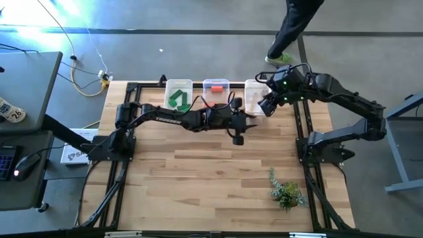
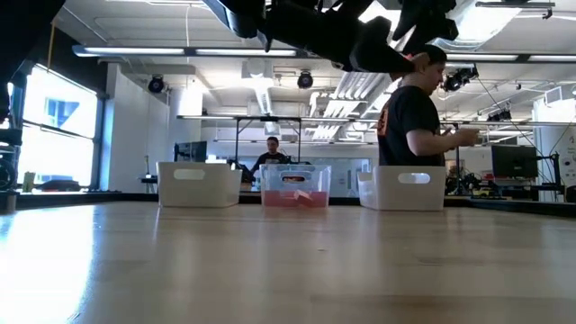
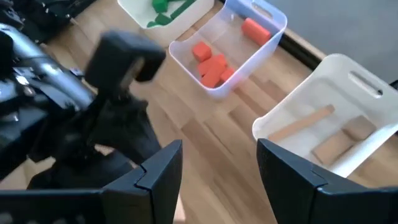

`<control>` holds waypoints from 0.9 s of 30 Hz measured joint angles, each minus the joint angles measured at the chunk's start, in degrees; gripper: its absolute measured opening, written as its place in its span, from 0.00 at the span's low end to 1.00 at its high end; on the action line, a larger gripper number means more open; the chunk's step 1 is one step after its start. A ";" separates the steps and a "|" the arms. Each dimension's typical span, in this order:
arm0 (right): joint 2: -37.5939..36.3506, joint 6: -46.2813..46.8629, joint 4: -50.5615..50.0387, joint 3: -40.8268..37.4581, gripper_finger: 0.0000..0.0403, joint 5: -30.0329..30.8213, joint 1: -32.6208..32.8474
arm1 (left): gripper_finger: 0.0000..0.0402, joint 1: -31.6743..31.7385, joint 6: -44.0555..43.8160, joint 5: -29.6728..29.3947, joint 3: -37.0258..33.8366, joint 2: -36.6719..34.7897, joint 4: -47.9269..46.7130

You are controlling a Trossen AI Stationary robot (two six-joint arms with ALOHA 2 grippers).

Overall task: Sort & place blocks by color
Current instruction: Put the brown block into the right white bin

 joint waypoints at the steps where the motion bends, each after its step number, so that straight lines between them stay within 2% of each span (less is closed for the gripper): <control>1: 0.00 0.04 -0.49 0.00 0.48 -0.44 -0.32 | 0.26 0.08 0.00 -0.57 0.00 0.00 0.72; 11: 0.00 0.10 -1.31 0.00 0.48 -2.26 -1.78 | 0.26 0.71 0.28 -8.37 0.00 0.00 5.15; 27: 0.66 1.74 -1.23 0.00 0.48 -3.34 -0.76 | 0.26 0.85 3.48 -14.39 0.04 -0.02 6.96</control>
